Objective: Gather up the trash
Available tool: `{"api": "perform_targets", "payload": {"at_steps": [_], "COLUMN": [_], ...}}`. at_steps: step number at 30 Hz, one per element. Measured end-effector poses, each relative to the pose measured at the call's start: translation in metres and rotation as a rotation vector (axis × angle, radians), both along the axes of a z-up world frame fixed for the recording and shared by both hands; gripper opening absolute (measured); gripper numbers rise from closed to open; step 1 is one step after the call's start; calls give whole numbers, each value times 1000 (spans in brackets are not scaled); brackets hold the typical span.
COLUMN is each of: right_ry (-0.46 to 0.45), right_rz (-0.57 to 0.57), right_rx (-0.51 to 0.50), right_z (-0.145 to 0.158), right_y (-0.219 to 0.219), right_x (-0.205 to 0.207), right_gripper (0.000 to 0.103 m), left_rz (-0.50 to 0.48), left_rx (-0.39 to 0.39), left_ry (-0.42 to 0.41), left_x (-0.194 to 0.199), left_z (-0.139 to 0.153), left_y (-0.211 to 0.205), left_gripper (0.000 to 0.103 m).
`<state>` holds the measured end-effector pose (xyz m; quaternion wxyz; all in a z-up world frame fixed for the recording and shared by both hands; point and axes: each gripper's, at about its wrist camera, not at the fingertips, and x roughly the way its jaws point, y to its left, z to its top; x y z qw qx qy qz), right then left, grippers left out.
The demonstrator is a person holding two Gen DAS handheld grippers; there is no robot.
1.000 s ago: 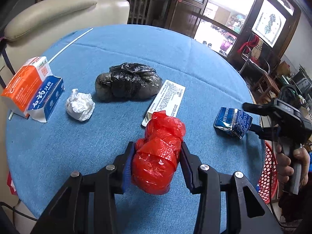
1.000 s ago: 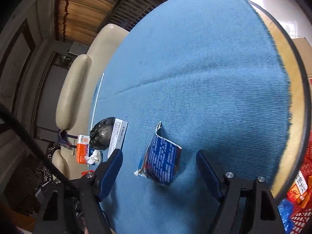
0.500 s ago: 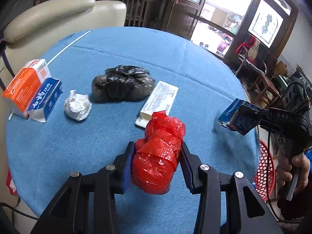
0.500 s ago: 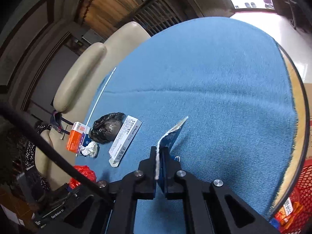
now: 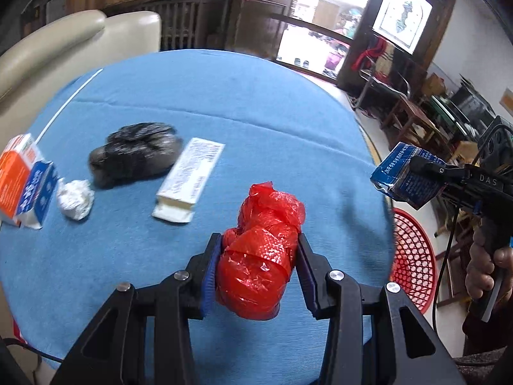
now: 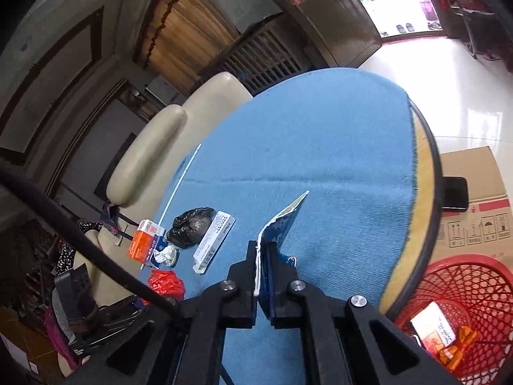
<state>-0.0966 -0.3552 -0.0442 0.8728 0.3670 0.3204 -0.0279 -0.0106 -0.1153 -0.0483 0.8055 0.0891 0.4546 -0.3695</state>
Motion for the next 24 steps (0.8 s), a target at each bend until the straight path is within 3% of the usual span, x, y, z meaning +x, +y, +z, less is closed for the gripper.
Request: {"api": "perform_targets", "payload": {"at_steps": [13,24], "right_ry": [-26,11], "right_rz": [-116,-177], "right_rx": [6,-13], "right_z": [5,-7], "right_y": [-40,-60], "right_x": [-78,-136], "right_gripper": [5,5], "left_rz": [-196,-316], "left_rx": [53,131], "left_ry": [-88,-179], "left_x": [-46,-87], "left_z": [19,21], "left_y": [-80,-140], "left_gripper": [46,46]}}
